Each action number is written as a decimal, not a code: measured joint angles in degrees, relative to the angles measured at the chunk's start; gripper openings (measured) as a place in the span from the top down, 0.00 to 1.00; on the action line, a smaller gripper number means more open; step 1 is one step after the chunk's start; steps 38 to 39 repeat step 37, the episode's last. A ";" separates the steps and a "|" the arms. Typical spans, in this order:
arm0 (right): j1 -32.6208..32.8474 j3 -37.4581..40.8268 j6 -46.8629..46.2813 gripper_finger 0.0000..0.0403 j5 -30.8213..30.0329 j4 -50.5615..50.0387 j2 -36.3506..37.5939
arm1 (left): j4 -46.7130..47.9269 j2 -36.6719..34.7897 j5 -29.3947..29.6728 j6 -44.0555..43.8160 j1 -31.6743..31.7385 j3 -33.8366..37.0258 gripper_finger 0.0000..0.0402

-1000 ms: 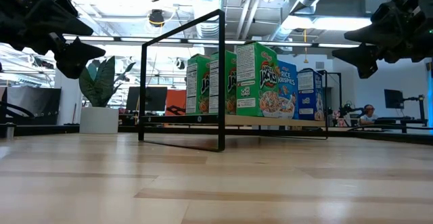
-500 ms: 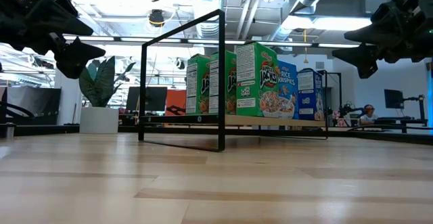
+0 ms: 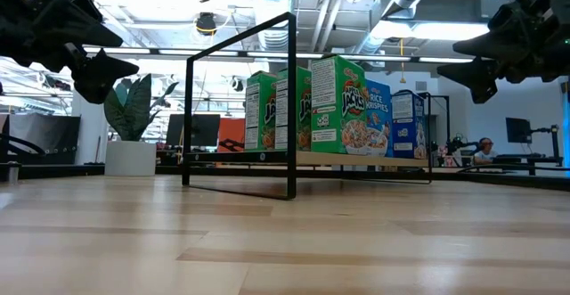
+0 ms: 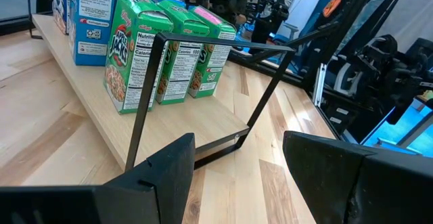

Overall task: Stack cereal on shelf
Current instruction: Return to Home Position

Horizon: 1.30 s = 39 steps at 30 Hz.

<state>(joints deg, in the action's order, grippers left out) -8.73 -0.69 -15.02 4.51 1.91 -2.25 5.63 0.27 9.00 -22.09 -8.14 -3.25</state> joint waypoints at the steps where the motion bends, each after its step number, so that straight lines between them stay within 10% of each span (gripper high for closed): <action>1: -0.01 0.00 -0.01 0.32 -0.05 0.00 0.01 | 0.00 0.00 -0.01 0.00 0.00 0.00 0.46; 39: -0.02 0.00 0.01 0.32 -0.09 0.00 0.01 | 0.00 -0.01 0.00 0.02 -0.02 0.00 0.46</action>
